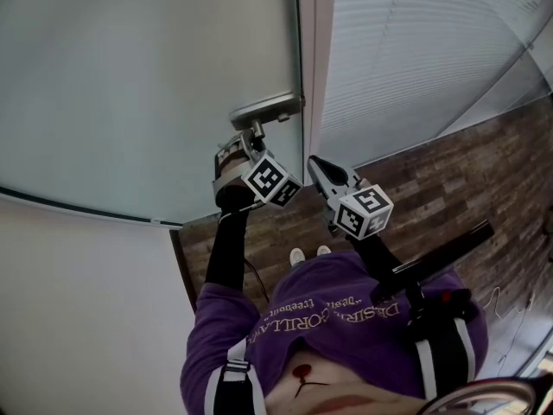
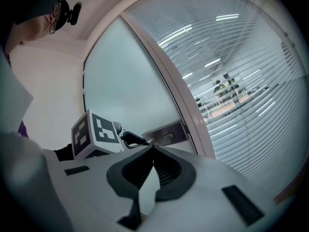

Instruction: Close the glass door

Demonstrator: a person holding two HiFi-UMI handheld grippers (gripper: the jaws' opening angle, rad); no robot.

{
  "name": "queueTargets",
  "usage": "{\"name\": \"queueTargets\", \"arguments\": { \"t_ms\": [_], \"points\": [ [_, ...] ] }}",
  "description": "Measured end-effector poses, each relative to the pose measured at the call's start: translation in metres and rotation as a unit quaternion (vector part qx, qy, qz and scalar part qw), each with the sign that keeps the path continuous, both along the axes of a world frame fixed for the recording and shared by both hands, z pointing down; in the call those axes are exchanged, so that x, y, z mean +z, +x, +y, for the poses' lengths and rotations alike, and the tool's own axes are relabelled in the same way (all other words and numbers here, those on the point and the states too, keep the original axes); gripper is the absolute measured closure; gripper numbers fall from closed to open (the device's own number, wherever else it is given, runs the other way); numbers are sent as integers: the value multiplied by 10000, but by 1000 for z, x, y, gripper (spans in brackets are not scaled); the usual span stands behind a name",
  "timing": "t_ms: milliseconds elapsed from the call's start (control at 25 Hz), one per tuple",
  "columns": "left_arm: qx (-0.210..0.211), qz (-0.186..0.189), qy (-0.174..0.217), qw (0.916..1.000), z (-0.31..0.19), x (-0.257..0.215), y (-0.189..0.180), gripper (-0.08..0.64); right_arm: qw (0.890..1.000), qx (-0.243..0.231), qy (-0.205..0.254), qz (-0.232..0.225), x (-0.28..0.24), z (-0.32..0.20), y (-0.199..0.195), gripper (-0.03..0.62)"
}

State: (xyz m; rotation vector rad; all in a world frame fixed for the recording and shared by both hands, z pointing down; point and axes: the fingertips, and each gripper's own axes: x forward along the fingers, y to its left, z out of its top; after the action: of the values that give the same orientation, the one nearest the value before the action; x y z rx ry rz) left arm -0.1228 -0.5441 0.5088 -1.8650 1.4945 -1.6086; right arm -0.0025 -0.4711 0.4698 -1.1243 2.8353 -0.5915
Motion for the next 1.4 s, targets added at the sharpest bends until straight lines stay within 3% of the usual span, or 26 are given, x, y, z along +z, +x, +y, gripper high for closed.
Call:
{"name": "queueTargets", "arguments": {
  "t_ms": [880, 1400],
  "points": [
    [-174, 431, 133, 9988, -9, 1, -1, 434, 10000, -68, 51, 32, -3, -7, -5, 595],
    [-325, 906, 182, 9952, -4, 0, -1, 419, 9997, -185, 81, 99, -3, 1, -10, 595]
  ]
}}
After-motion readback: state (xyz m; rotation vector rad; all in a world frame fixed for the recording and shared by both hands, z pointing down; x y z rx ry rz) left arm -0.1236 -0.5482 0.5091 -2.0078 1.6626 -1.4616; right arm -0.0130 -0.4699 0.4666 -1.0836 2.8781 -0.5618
